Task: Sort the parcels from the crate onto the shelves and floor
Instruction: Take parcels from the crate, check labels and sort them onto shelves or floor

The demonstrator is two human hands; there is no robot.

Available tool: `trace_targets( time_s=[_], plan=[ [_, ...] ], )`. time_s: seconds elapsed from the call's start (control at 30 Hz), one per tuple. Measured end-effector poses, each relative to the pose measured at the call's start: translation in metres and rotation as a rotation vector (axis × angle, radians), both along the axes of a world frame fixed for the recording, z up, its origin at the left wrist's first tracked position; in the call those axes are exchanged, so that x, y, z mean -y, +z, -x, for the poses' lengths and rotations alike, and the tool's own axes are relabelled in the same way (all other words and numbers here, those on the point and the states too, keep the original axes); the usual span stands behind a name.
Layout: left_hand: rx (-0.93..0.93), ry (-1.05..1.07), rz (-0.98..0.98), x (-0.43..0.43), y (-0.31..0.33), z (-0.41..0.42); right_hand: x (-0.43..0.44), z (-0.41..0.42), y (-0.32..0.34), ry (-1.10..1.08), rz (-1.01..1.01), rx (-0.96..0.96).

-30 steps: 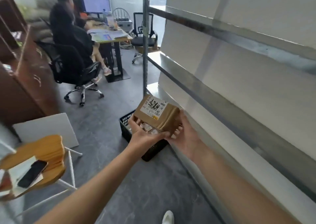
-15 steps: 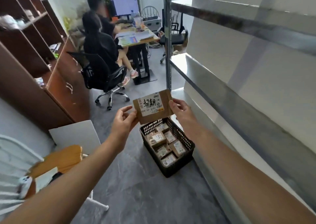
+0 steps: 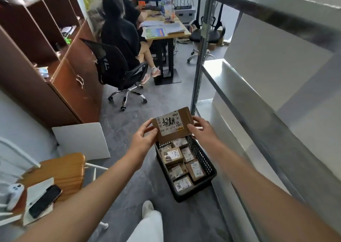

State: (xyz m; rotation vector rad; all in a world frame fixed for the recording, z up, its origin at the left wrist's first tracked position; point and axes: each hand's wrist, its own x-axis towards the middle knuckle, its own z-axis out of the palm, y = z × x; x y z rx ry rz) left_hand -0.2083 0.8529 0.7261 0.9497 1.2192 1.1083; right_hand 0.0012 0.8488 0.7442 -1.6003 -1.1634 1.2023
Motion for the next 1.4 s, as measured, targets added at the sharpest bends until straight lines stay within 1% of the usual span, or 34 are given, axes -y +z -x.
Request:
trace_targets(
  time_s=[0.13, 0.27, 0.5, 0.6, 0.73, 0.87, 1.0, 1.1, 1.17, 1.23, 1.3, 1.4],
  plan=[
    [0.028, 0.041, 0.037, -0.058, -0.027, 0.007, -0.056, 0.01, -0.022, 0.02, 0.054, 0.062],
    [0.018, 0.027, 0.117, -0.133, -0.066, 0.014, -0.125, 0.016, -0.053, 0.012, 0.149, 0.093],
    [-0.079, -0.042, 0.248, -0.276, -0.12, 0.024, -0.252, 0.023, -0.097, 0.068, 0.325, 0.146],
    [-0.127, -0.091, 0.292, -0.322, -0.142, 0.026, -0.296, 0.023, -0.121, 0.067, 0.381, 0.159],
    [-0.18, -0.125, 0.349, -0.367, -0.189, 0.016, -0.339, 0.018, -0.168, 0.048, 0.446, 0.146],
    [-0.275, -0.135, 0.398, -0.389, -0.251, -0.001, -0.365, 0.008, -0.238, 0.057, 0.507, 0.148],
    [-0.355, -0.116, 0.433, -0.409, -0.345, -0.018, -0.39, -0.004, -0.342, 0.052, 0.544, 0.157],
    [-0.326, -0.107, 0.562, -0.412, -0.428, -0.03, -0.399, -0.01, -0.429, 0.071, 0.607, 0.15],
    [-0.28, -0.107, 0.651, -0.405, -0.475, -0.034, -0.399, -0.013, -0.485, 0.118, 0.632, 0.192],
    [-0.275, -0.077, 0.701, -0.403, -0.517, -0.035, -0.399, -0.012, -0.535, 0.178, 0.654, 0.221],
    [-0.298, -0.03, 0.711, -0.401, -0.554, -0.033, -0.399, -0.009, -0.573, 0.191, 0.66, 0.228],
    [-0.363, 0.075, 0.73, -0.391, -0.594, -0.029, -0.402, -0.002, -0.607, 0.179, 0.644, 0.254]
  ],
)
